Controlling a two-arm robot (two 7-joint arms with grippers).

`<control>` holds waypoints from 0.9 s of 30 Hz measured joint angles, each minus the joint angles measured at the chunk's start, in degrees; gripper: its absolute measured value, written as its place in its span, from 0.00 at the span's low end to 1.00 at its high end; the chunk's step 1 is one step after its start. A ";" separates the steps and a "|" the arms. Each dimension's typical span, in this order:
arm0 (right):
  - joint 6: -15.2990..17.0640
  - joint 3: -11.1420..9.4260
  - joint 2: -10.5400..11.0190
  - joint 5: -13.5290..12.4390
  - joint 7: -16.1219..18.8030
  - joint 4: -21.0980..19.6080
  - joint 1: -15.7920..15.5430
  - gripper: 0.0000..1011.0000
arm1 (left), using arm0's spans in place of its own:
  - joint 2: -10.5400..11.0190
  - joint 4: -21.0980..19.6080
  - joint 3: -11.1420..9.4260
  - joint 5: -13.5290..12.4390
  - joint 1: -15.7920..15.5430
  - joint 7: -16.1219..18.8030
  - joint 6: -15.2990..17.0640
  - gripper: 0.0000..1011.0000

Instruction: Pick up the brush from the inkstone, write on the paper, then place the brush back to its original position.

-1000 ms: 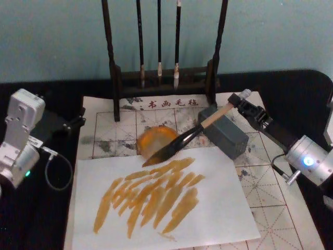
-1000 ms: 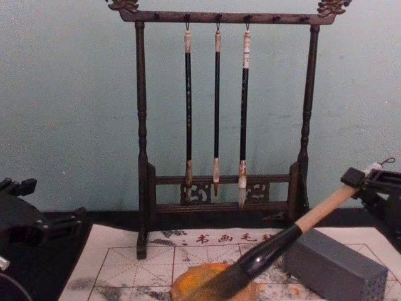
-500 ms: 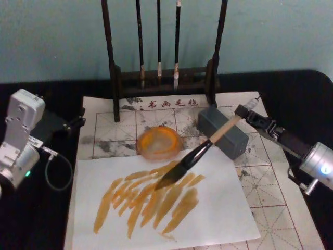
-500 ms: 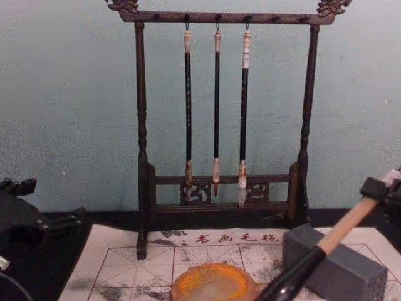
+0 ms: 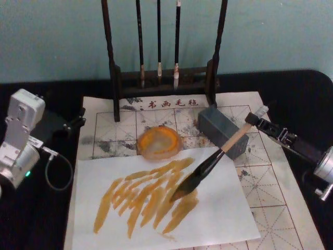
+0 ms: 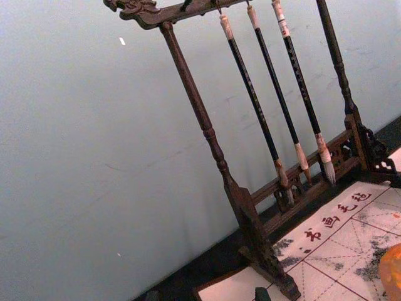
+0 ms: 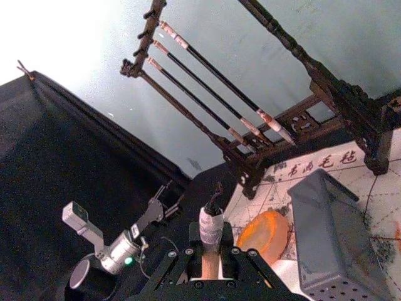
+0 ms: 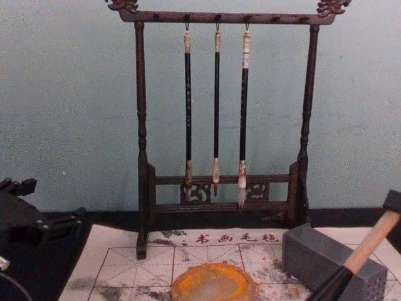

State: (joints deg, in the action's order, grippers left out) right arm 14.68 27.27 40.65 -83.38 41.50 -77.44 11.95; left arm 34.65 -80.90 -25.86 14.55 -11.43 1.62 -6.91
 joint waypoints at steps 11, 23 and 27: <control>-0.57 1.27 2.24 -0.11 0.46 -0.26 -0.07 0.18 | 0.00 0.00 0.00 0.00 0.00 0.00 0.00 0.99; -0.65 1.37 4.71 -0.58 0.71 -0.28 -0.20 0.18 | 0.00 0.00 0.00 0.00 0.00 0.00 0.00 0.99; -0.35 1.74 5.11 -0.63 1.48 -0.23 -0.14 0.18 | 0.00 0.00 0.00 0.00 0.00 0.00 0.00 0.99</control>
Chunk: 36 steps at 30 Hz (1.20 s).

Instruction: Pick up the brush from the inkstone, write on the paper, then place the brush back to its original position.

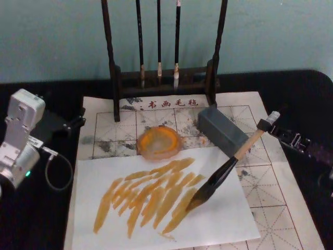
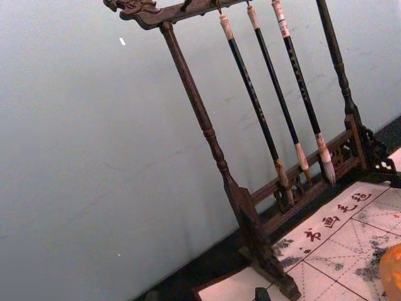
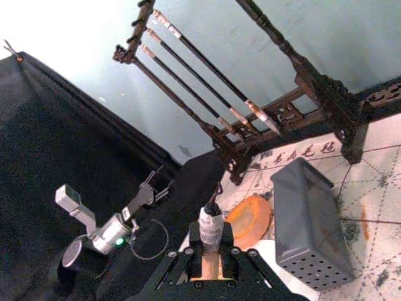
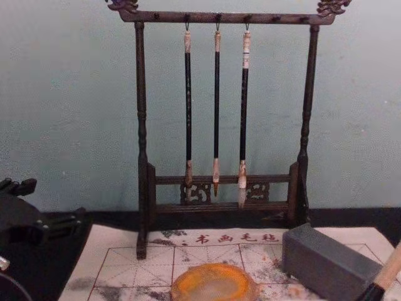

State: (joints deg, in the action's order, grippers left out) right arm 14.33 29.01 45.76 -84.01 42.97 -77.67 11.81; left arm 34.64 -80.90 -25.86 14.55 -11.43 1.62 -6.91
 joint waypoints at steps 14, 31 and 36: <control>1.97 2.41 0.78 0.54 3.31 -0.43 1.07 0.18 | 0.00 0.00 0.00 0.00 0.00 0.00 0.00 0.99; 3.42 5.78 0.51 2.62 5.88 0.57 3.51 0.18 | 0.00 0.00 0.00 0.00 0.00 0.00 0.00 0.99; 3.42 6.29 0.00 3.00 5.85 1.29 4.09 0.18 | 0.00 0.00 0.00 0.00 0.00 0.00 0.00 0.99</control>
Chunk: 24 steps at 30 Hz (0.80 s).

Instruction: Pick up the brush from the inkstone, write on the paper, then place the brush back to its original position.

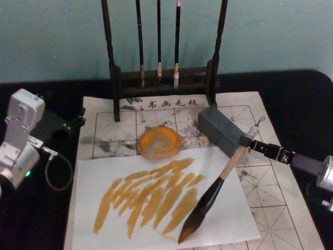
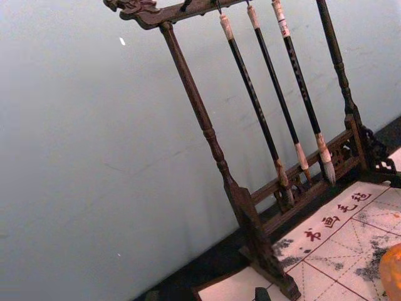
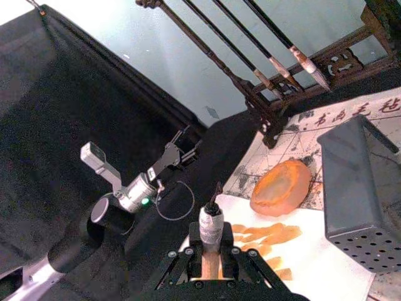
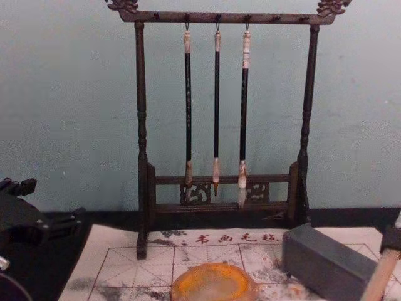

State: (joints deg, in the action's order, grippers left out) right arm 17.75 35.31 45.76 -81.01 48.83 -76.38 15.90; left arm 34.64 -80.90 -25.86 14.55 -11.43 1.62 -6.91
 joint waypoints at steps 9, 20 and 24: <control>0.25 0.81 -0.56 0.63 -0.01 1.15 0.92 0.18 | 0.00 0.00 0.00 0.00 0.00 0.00 0.00 0.99; 0.35 1.28 -0.53 1.41 -0.12 1.79 1.22 0.18 | 0.00 0.00 0.00 0.00 0.00 0.00 0.00 0.99; 0.22 1.21 -0.54 1.50 -0.28 1.92 1.19 0.18 | 0.00 0.00 0.00 0.00 0.00 0.00 0.00 0.99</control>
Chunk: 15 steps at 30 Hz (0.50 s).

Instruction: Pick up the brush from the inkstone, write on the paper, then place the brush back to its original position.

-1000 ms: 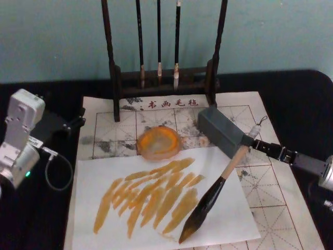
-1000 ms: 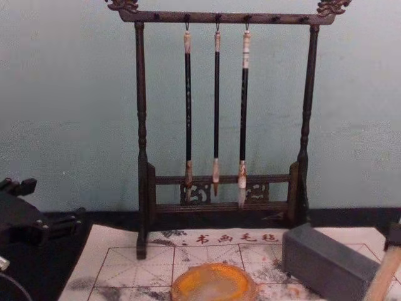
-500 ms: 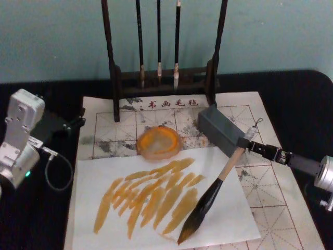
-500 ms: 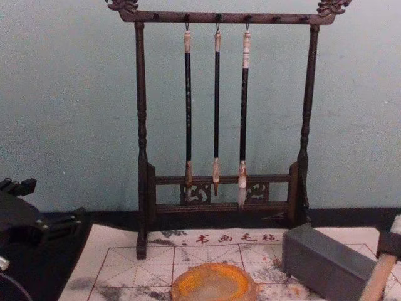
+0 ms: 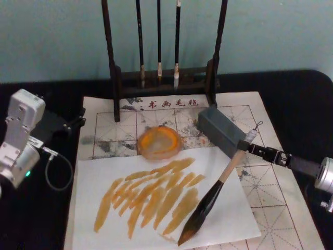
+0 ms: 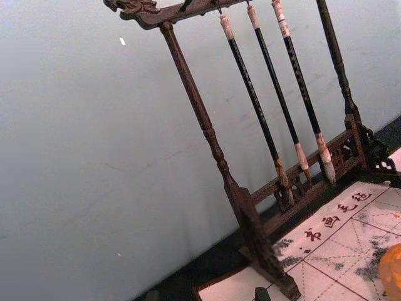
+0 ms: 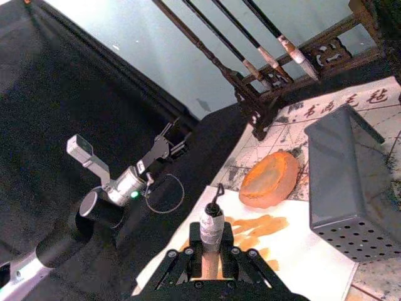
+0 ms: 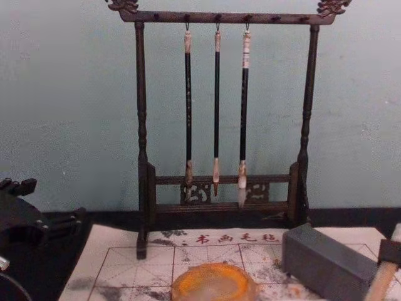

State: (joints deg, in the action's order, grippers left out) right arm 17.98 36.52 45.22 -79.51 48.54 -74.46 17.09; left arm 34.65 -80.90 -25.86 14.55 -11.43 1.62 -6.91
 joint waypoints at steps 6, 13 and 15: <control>-0.31 -0.33 -0.11 0.07 -0.20 0.29 -0.01 0.18 | 0.00 0.00 0.00 0.00 0.00 0.00 0.00 0.99; -0.69 -0.95 -0.23 0.06 -0.65 0.61 -0.11 0.18 | 0.00 0.00 0.00 0.00 0.00 0.00 0.00 0.99; -0.73 -1.08 -0.26 0.05 -0.73 0.75 -0.11 0.18 | 0.00 0.00 0.00 0.00 0.00 0.00 0.00 0.99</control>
State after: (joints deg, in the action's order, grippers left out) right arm 17.24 35.44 44.97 -79.46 47.81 -73.71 16.98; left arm 34.64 -80.90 -25.86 14.55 -11.43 1.62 -6.91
